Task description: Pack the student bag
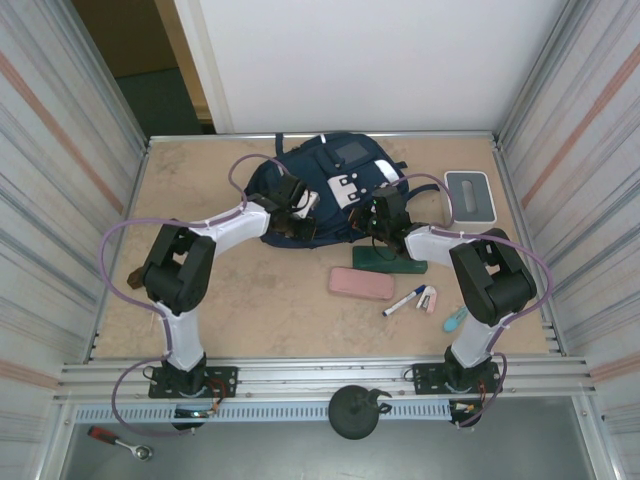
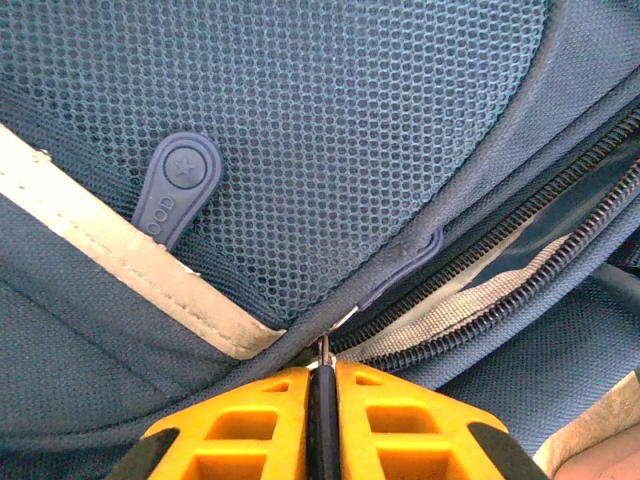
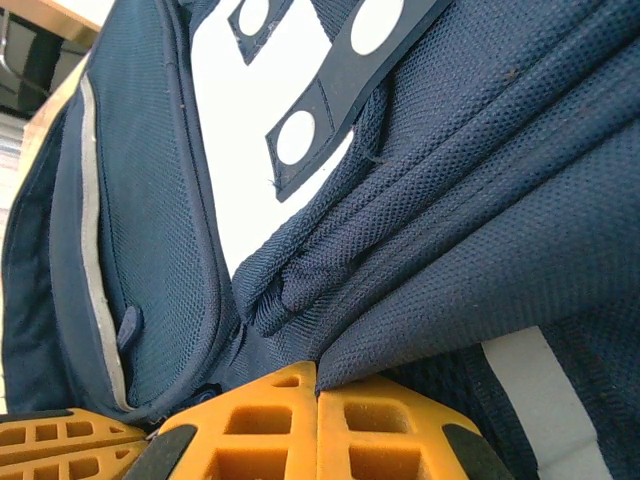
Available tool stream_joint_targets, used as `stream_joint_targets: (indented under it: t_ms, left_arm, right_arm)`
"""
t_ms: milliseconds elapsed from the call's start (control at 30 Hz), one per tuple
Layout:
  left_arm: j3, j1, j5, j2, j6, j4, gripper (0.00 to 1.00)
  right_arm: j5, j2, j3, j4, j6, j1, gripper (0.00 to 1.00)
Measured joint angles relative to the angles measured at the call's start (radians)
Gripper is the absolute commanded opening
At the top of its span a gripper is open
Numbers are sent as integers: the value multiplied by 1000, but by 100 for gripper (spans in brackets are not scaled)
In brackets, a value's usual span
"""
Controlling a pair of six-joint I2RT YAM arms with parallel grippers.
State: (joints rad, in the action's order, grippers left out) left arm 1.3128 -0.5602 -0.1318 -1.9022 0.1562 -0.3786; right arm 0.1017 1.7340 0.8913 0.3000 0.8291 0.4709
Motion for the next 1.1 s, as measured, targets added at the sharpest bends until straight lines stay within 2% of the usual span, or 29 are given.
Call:
stream_joint_targets:
  t_ms: [467,767,1100]
  left_arm:
    - [23,-2,0,-32,0,-7,15]
    - [32,-2,10,-41,-3,-14,0]
    - [-57,11,-45,72,16,87,0]
  right_arm:
    - [1,0,-7,15,0,0,0]
    - [5,1,-8,14,0,-4,0]
    - [50,1,-15,15,0,-37,0]
